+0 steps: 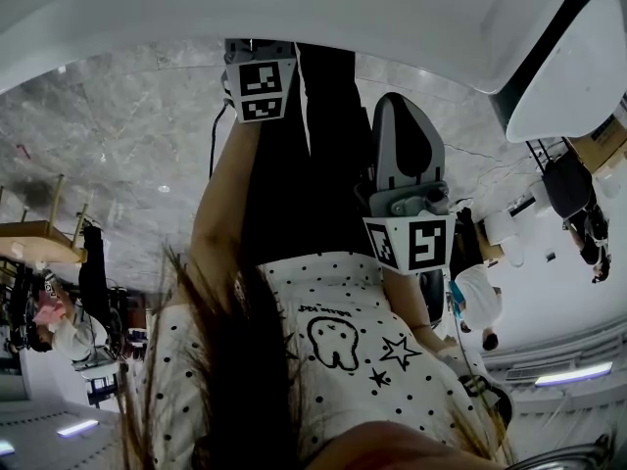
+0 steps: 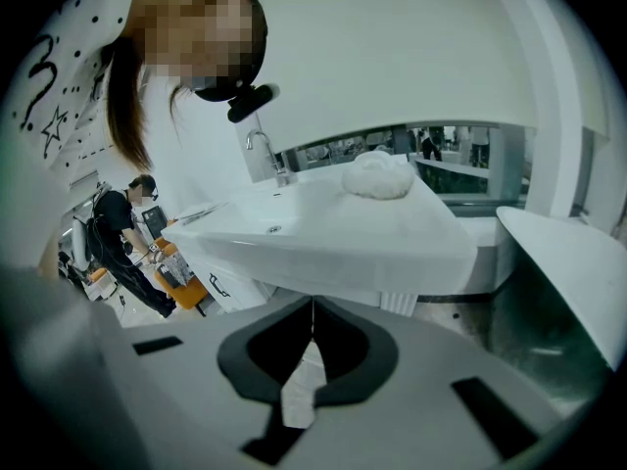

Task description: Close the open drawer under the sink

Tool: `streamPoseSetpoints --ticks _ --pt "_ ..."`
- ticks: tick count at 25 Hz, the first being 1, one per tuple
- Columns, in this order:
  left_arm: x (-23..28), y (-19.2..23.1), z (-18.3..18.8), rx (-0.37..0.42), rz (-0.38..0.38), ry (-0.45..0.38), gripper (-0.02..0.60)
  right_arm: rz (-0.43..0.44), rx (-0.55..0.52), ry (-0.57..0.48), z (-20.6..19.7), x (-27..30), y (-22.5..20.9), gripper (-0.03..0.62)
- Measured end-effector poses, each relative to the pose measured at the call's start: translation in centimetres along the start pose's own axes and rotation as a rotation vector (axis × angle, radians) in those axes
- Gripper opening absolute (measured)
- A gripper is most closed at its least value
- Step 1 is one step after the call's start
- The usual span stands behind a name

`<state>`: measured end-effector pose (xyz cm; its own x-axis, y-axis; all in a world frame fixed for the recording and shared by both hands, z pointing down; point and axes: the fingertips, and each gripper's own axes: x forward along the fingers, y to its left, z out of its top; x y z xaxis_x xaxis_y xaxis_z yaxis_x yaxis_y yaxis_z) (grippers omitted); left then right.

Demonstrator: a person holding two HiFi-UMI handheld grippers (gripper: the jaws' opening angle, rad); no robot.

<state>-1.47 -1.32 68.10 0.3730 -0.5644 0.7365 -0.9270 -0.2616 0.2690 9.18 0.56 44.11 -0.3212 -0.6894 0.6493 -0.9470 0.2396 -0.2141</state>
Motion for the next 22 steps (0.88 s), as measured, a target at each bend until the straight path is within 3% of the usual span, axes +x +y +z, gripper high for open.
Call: streamPoseSetpoints --ticks 22 --pt "0.5 0.22 0.99 -0.011 0.007 -0.022 0.12 -0.004 -0.001 -0.001 -0.02 -0.22 -0.07 0.014"
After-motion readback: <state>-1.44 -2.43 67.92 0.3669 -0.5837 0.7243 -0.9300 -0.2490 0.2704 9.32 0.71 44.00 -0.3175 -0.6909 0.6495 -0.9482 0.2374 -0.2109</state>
